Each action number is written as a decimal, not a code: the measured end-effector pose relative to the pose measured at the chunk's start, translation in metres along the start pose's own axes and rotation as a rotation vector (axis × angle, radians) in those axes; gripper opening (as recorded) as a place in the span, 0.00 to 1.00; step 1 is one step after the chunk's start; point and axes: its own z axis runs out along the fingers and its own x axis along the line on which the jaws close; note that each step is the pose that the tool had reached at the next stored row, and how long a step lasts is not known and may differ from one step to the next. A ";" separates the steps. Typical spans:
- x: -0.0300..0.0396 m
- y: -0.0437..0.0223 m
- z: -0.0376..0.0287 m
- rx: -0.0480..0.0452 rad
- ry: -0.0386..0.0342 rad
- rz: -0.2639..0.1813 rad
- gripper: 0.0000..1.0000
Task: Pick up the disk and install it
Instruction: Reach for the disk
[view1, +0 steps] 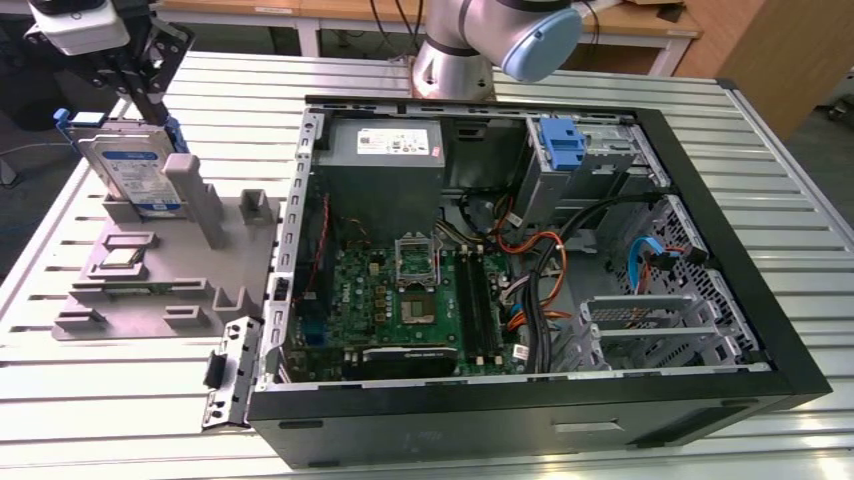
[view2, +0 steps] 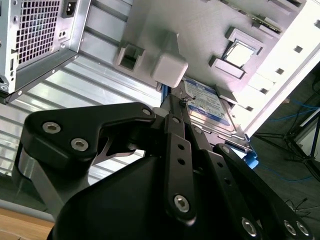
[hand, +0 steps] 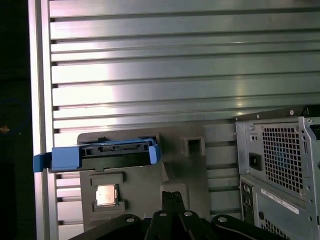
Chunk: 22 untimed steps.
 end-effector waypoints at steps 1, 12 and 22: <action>0.0018 -0.0001 0.0001 0.0001 0.0001 0.000 0.10; 0.0282 0.0029 0.0065 0.0003 0.0000 0.000 0.10; 0.0417 0.0165 0.0126 0.0003 0.0001 0.000 0.10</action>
